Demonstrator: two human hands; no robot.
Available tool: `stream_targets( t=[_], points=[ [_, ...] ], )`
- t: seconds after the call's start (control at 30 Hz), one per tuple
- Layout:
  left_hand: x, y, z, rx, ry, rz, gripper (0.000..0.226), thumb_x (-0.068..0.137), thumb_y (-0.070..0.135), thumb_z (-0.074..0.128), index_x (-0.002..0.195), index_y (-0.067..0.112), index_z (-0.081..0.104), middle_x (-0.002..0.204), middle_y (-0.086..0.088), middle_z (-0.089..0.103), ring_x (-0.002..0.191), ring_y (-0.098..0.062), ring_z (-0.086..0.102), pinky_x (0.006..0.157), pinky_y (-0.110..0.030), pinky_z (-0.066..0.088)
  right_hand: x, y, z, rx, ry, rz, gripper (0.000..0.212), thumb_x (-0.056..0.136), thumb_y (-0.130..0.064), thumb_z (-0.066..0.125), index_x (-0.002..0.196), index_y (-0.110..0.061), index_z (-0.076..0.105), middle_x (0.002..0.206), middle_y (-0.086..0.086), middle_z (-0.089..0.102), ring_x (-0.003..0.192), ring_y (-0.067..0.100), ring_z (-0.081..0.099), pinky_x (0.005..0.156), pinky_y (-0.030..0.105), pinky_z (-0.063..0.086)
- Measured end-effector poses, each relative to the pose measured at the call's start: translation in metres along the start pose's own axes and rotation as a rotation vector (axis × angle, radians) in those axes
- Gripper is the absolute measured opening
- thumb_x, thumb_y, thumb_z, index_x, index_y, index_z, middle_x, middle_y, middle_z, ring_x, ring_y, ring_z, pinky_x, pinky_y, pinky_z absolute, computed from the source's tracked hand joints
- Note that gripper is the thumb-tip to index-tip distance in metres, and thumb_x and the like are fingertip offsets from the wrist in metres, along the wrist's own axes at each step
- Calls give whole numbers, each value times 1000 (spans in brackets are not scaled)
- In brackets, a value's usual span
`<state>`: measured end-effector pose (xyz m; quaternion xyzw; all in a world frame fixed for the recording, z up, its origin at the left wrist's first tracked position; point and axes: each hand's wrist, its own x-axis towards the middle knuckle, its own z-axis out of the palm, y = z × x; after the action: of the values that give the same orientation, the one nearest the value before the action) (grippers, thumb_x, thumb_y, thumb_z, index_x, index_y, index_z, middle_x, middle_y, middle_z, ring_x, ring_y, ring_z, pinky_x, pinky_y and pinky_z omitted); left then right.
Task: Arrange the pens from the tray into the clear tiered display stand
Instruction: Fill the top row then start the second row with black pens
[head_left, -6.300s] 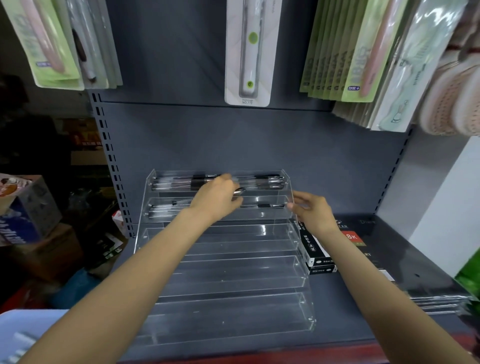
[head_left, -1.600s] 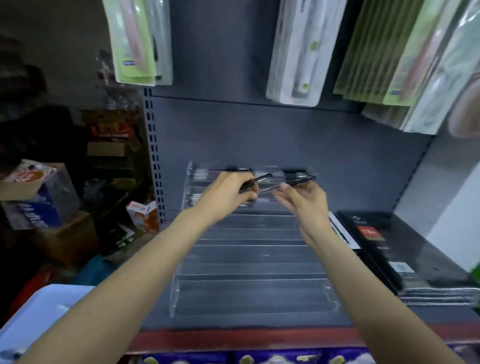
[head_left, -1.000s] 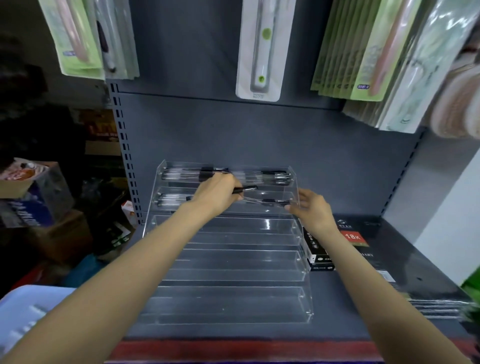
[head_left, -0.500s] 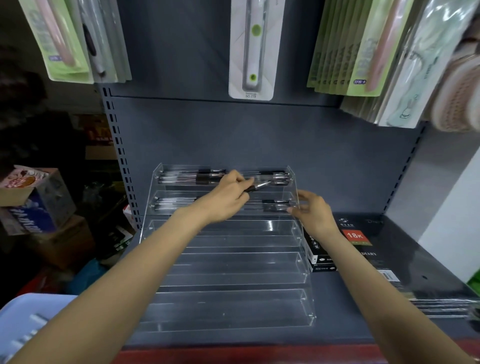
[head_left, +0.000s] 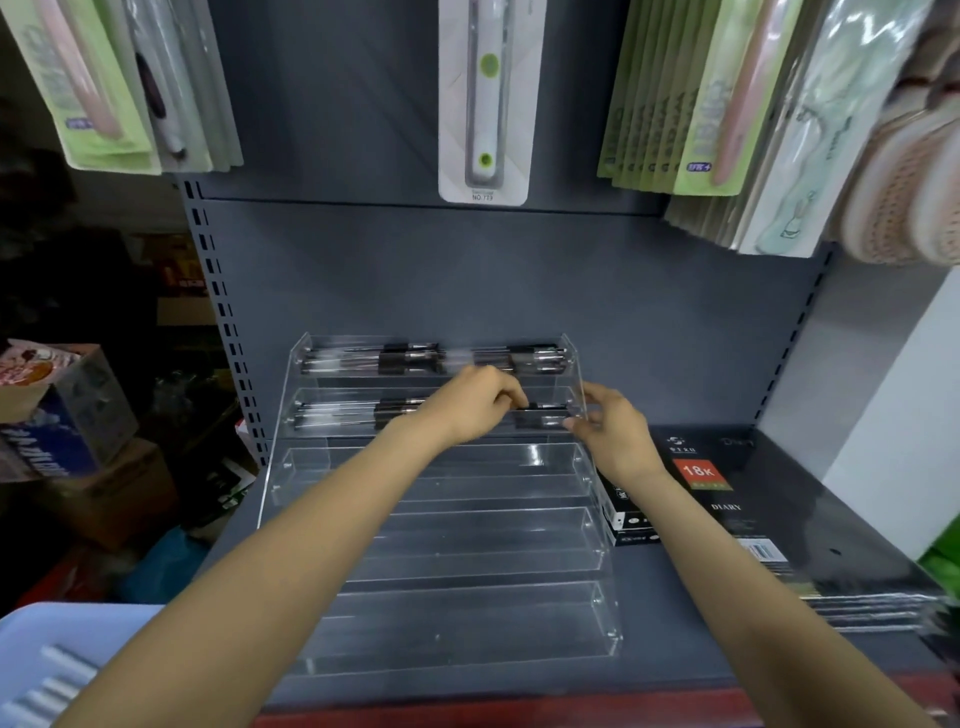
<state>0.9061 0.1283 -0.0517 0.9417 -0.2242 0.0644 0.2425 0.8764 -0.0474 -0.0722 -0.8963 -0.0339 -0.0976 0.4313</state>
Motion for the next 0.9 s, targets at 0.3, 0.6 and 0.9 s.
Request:
stream_targets(
  t=[0.3,0.6,0.9],
  points=[
    [-14,-15,4,40,-21,35,26,95,20,49,114,16,66,111,-3,58,106,-17,55,97,-28,42,-3,2,3,22,51,14,45,89,-9,61,133,-12,50,126,10,58,104,21,61,92,30,48],
    [-63,-29,-19,-87,338,-18,23,91,13,53,111,17,63,96,9,58,86,-8,58,85,-23,45,-23,-50,25,68,214,-213,26,90,-11,59,116,-12,62,112,1,64,92,8,60,79,3,42],
    [-210,-122,-73,-55,459,-259,21,90,10,55,107,17,65,95,6,61,82,-5,56,67,-7,38,-81,-147,160,169,-129,-289,20,90,-4,54,105,-9,66,93,-1,65,74,-1,55,69,-2,40]
  ],
)
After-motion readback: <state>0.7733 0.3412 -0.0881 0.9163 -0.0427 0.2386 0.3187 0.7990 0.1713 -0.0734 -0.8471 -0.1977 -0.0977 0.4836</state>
